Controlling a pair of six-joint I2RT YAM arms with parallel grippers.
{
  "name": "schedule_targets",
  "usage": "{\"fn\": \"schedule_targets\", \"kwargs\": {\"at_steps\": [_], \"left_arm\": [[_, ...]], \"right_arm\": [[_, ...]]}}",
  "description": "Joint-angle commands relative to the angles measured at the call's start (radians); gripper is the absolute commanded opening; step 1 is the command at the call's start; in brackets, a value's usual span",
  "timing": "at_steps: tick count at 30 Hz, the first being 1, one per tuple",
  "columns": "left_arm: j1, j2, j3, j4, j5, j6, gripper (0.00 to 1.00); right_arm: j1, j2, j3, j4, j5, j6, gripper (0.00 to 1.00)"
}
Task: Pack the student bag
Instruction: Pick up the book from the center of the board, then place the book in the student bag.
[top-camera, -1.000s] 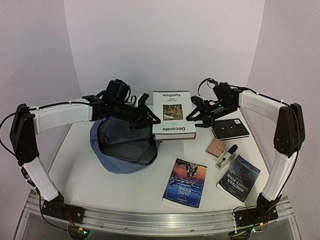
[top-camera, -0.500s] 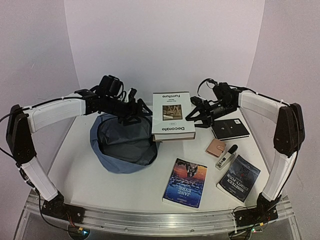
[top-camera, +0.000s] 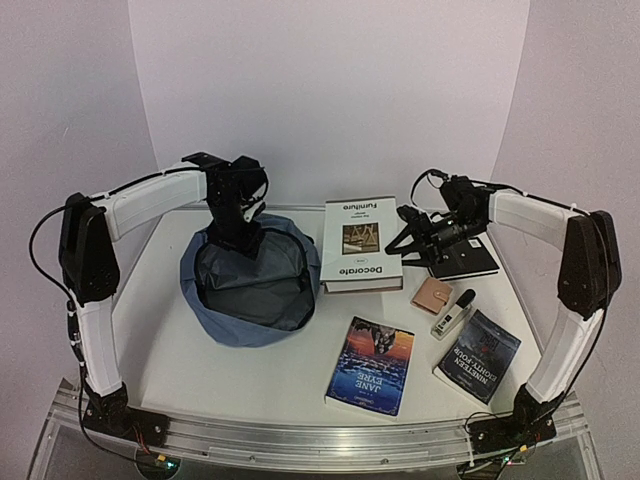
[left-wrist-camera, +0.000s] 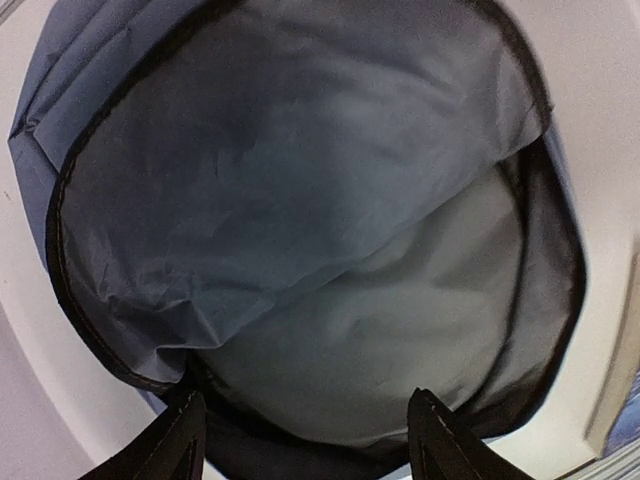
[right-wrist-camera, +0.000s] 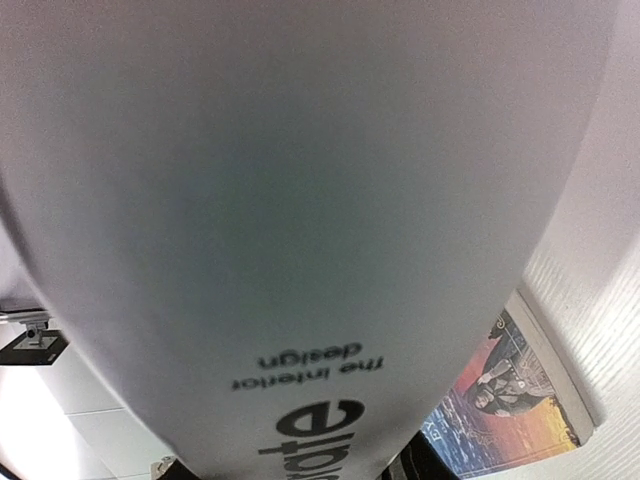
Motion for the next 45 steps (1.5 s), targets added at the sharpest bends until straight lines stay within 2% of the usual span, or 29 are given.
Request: {"fn": "schedule_targets", "kwargs": {"at_steps": [1,7,11,17,19,23,27,29,36,39,45], "left_arm": [[-0.003,0.015,-0.026,-0.124,-0.139,0.173,0.72],[0.01,0.095,-0.073,-0.021,-0.208,0.252,0.73],[0.009,0.144,-0.076,0.038,-0.174,0.269,0.72],[0.01,0.21,-0.081,0.09,-0.215,0.311,0.61],[0.009,0.227,-0.076,0.109,-0.224,0.311,0.53],[0.008,0.255,-0.015,0.114,-0.221,0.271,0.28],[0.007,0.284,0.112,0.087,-0.125,0.195,0.05],[0.006,0.309,0.18,0.063,-0.068,0.132,0.0],[0.004,0.435,0.537,-0.064,0.133,-0.138,0.0],[0.004,0.423,0.558,-0.052,0.173,-0.203,0.0],[0.004,0.346,0.489,-0.014,0.191,-0.259,0.0]], "right_arm": [[0.004,-0.067,-0.036,0.014,0.029,-0.044,0.06],[0.005,-0.065,-0.072,0.014,0.051,-0.057,0.06],[0.004,-0.064,-0.084,0.012,0.061,-0.071,0.05],[0.004,-0.057,-0.092,0.01,0.071,-0.083,0.05],[0.004,-0.049,-0.089,0.01,0.079,-0.086,0.04],[0.004,-0.031,-0.076,0.007,0.106,-0.097,0.04],[0.004,-0.009,-0.052,0.004,0.121,-0.102,0.02],[0.003,0.001,-0.039,0.002,0.125,-0.102,0.01],[0.006,0.008,-0.001,-0.018,0.115,-0.102,0.0],[0.01,0.024,0.001,-0.027,0.109,-0.095,0.0],[0.061,0.112,0.082,-0.023,0.092,-0.039,0.0]]}}
